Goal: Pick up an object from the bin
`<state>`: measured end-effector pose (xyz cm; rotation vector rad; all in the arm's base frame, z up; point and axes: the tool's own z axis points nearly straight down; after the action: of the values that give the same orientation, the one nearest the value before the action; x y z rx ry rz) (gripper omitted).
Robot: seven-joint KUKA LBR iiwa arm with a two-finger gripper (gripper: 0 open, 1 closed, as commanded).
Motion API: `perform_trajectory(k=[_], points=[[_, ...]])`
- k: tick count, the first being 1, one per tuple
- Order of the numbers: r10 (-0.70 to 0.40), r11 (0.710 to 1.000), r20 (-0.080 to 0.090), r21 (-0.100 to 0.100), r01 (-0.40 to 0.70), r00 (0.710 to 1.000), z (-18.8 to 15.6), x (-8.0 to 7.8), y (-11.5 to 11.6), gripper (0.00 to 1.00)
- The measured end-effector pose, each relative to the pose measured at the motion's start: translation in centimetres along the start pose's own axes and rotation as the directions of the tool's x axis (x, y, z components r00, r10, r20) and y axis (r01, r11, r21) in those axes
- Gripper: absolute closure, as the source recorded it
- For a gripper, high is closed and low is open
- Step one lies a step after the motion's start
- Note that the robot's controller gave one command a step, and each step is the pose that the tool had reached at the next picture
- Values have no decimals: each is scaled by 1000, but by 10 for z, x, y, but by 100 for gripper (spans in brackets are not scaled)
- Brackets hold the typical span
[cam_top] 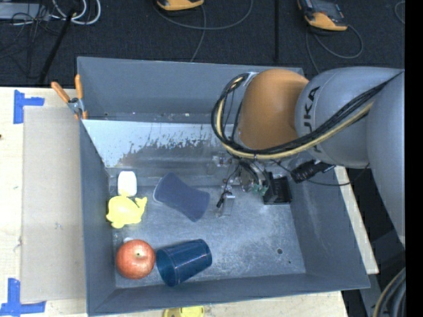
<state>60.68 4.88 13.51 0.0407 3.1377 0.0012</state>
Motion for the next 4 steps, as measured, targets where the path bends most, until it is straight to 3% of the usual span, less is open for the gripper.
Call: perform_trajectory(k=[1, 2, 3, 4], points=[[-28, 1000, -13, 1, 28, 1000, 9, 3, 21, 0], [-73, 997, -7, 1, 73, 997, -30, 32, 35, 0], [-164, 987, 0, 1, 164, 987, -33, 18, 91, 0], [-320, 947, -3, -1, 320, 947, -4, 41, 132, 0]])
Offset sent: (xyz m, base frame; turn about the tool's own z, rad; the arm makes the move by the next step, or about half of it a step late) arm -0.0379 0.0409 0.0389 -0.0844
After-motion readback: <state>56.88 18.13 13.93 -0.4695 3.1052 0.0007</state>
